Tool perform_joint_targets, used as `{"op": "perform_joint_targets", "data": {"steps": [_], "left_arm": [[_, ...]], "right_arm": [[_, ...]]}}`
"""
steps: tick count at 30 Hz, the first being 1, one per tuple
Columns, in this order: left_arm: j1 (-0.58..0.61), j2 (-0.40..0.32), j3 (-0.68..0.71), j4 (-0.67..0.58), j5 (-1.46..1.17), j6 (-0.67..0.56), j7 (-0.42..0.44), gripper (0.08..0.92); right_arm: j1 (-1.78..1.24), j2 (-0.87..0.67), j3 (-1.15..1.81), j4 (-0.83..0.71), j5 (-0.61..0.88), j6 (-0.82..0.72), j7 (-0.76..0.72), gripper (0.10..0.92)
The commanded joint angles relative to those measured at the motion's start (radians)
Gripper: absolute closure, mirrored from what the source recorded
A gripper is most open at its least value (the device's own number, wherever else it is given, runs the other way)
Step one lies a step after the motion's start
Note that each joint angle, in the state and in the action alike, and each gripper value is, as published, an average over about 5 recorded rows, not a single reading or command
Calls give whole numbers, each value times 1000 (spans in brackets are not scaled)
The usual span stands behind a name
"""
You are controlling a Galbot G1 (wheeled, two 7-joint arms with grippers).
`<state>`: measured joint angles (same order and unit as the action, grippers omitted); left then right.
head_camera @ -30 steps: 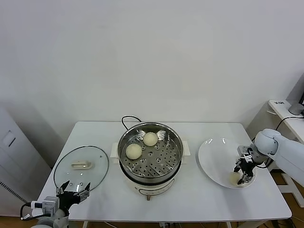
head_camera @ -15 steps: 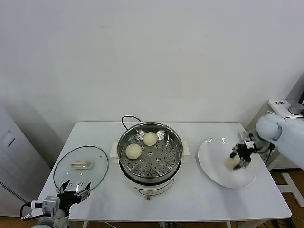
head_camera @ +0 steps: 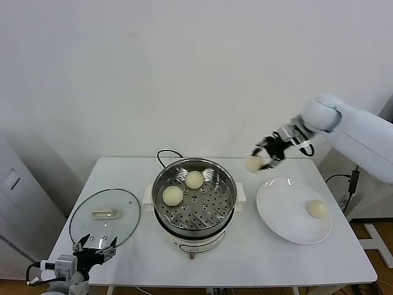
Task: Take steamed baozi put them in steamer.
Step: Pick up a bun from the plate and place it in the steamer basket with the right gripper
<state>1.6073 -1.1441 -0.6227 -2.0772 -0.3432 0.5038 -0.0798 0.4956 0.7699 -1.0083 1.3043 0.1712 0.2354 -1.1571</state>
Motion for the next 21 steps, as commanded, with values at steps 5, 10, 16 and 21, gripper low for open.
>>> {"op": "perform_joint_targets", "data": {"steps": [5, 10, 16, 21], "left_arm": [[-2, -6, 3, 7, 2, -5, 0, 177], [1, -11, 3, 10, 3, -10, 1, 177], [5, -12, -1, 10, 3, -14, 1, 177], [6, -14, -1, 9, 6, -13, 1, 177]], "right_arm": [[52, 279, -42, 37, -16, 377, 18, 525], [25, 296, -59, 88, -53, 454, 20, 525], [-1, 280, -89, 160, -96, 498, 6, 525], [-19, 275, -99, 193, -139, 527, -11, 522]]}}
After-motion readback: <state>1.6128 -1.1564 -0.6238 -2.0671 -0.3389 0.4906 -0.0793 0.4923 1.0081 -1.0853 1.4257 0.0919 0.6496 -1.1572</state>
